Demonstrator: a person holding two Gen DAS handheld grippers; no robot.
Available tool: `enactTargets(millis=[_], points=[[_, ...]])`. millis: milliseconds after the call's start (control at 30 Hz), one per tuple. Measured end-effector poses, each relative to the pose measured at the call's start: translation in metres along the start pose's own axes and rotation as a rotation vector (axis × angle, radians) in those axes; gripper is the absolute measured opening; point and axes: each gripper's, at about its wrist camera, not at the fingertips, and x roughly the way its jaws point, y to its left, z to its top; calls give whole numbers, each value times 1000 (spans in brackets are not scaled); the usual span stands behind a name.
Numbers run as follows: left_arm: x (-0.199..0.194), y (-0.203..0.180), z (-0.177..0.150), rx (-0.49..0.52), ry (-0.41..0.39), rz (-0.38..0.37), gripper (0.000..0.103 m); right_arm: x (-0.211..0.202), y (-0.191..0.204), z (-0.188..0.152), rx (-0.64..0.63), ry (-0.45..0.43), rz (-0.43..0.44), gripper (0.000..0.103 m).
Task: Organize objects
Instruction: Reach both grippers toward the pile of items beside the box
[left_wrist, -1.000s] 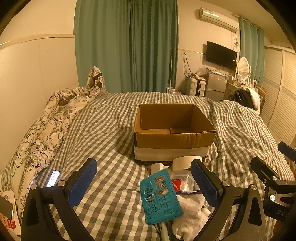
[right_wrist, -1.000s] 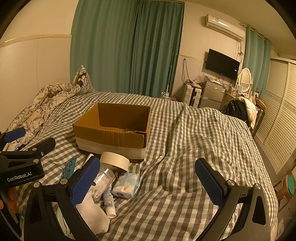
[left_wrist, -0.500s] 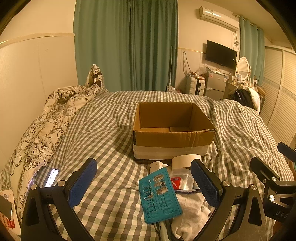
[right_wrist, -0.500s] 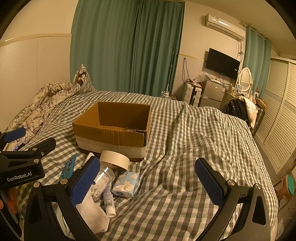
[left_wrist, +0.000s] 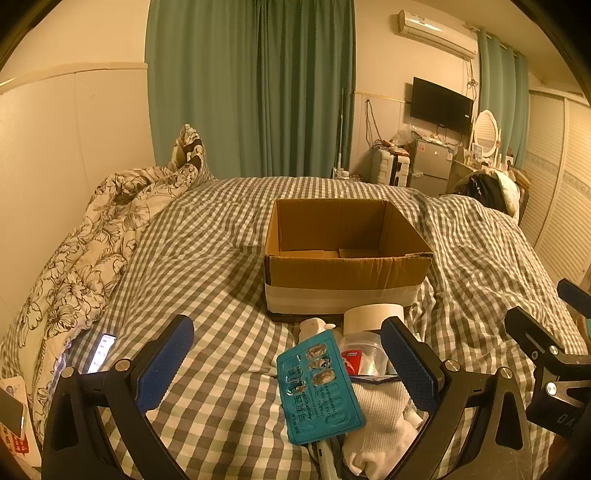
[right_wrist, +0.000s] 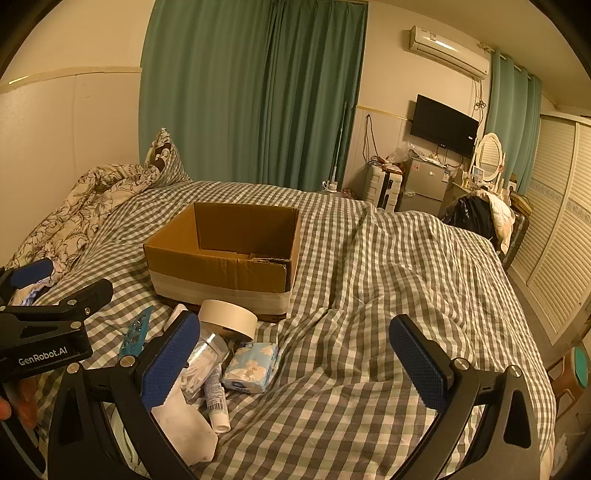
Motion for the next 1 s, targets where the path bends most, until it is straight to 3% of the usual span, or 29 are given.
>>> enactTargets(millis=[300, 533, 800, 1000], points=[[12, 6, -3, -15, 44, 4, 103, 8, -3, 0, -6, 14, 10, 103], [41, 5, -20, -28, 177, -14, 103, 38, -10, 0, -34, 65, 12, 103], [74, -9, -42, 16, 278, 1, 103, 86, -16, -18, 4, 205, 100, 103], [87, -12, -46, 40, 290, -1, 103, 137, -3, -34, 23, 379, 156, 102]])
